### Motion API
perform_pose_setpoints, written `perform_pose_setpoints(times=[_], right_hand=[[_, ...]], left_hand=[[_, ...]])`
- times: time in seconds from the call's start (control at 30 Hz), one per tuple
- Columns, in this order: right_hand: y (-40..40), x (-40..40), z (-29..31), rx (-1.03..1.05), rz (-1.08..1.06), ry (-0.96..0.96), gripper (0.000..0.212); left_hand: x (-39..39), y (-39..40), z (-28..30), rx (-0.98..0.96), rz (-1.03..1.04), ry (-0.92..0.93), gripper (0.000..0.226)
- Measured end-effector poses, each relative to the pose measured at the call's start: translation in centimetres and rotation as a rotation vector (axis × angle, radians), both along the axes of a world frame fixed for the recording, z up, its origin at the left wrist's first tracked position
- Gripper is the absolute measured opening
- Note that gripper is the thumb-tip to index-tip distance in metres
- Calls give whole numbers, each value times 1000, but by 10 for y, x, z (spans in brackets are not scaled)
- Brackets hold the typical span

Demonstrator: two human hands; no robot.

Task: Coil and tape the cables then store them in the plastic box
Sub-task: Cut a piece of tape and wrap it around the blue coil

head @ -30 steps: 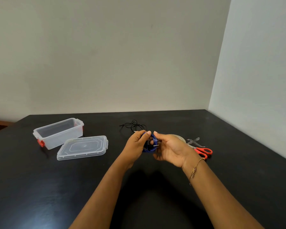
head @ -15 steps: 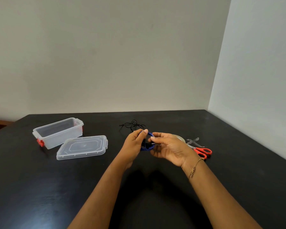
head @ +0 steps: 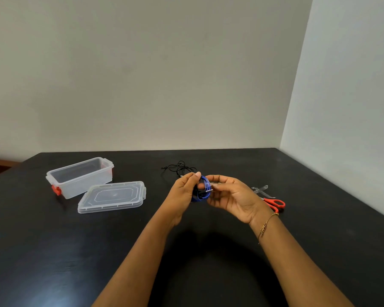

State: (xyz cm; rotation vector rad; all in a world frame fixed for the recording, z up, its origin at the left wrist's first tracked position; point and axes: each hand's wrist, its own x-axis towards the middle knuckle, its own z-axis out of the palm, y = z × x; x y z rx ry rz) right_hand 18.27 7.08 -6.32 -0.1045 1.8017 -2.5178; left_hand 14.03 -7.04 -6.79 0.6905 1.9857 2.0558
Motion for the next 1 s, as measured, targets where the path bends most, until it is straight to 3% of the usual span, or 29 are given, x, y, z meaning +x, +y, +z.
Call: perform_pose_setpoints(times=[0.13,0.5,0.77,1.0], right_hand=[[1,2,-2,-28,25,38,31],[-5,-2,-6,36,-50,81,17],[-5,0,-5,-37,-36,102,30],[-3,-3,-7,-6,-47,87,24]], left_hand=[[1,0,2,23,6,-20,27],[1,1,2,38,-6,-37,27],[1,1,1,56,12,-26,27],[-1,1,0,25,4,-43,26]])
